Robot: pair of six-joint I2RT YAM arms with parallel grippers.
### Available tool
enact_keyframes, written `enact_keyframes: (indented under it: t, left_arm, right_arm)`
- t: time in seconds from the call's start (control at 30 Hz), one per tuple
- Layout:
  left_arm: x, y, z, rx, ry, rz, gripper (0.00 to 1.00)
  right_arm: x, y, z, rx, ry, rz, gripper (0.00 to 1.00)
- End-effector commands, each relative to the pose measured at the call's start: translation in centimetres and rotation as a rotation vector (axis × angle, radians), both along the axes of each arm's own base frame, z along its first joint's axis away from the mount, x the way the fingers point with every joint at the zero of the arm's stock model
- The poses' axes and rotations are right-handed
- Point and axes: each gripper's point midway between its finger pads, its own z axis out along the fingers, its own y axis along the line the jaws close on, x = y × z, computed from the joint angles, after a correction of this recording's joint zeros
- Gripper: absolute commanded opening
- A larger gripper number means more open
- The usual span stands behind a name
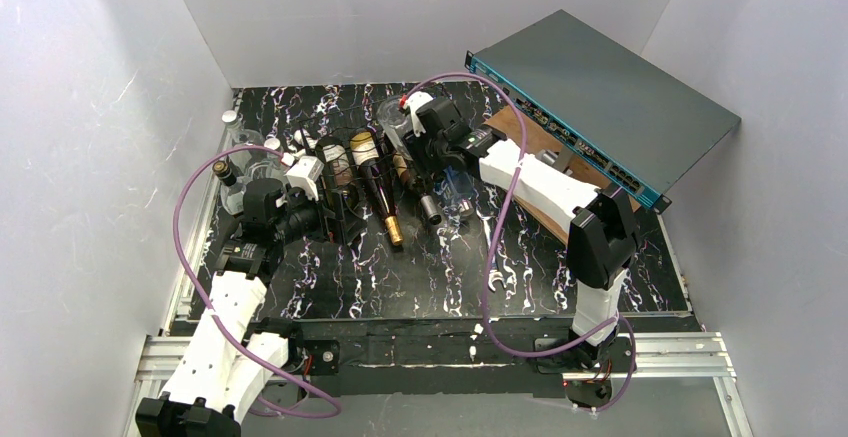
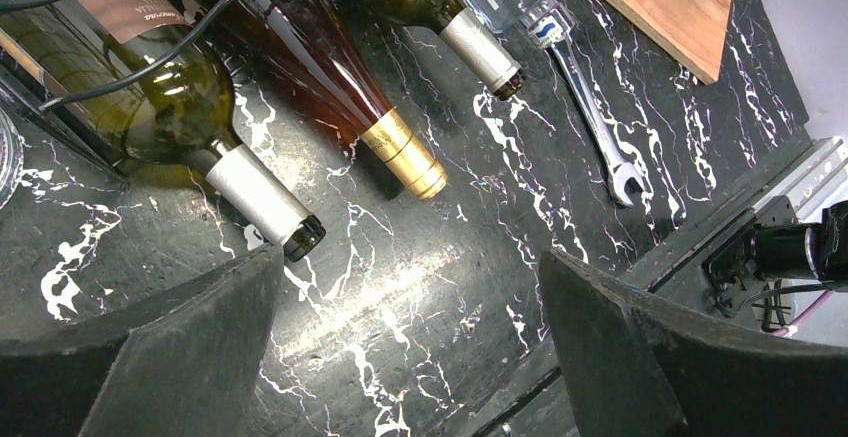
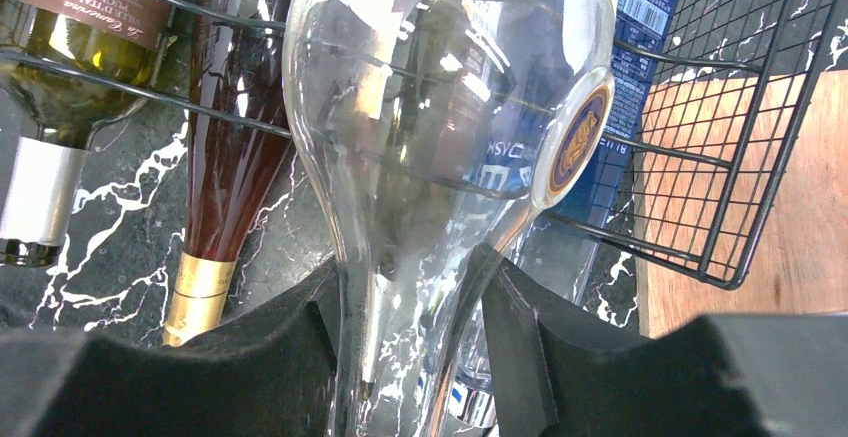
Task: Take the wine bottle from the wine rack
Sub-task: Pick up the wine bottle from the wine rack.
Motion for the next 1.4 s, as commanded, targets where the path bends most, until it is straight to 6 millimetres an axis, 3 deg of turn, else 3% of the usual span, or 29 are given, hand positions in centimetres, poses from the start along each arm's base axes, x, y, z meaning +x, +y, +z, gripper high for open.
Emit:
enact_keyframes:
  t: [0.0,0.4,0.7,1.03,1.37]
  left_arm:
    - [-0.1,0.0,-0.4,0.008,-0.001,-0.014,0.98]
    - [-0.2,-0.1,-0.4,0.008,-0.001,-0.017,0.98]
    - [-0.3,-0.3,-0.3,-0.001,-0.006,-0.033,0.98]
    - [-1.1,-1.8,0.7,-0.046,-0.039,-0.112,0.98]
    - [-2.5,-2.8,2.3,-0.088,-0.11,-0.168,0.98]
  right_arm:
    - [2.5,2.4,14.6,0.285,-0.316,0.017,0.01]
    - [2.9,1.9,18.0,0.324,-0.358,0.018,0.01]
    - [1.8,1.4,18.6,0.355,-0.339,0.043,0.01]
    - [-0.9,0.8,18.2,0.39,-0.303,0.112,0.01]
    - [-5.2,0.0,17.3,0.428,-0.252,0.237,0.01]
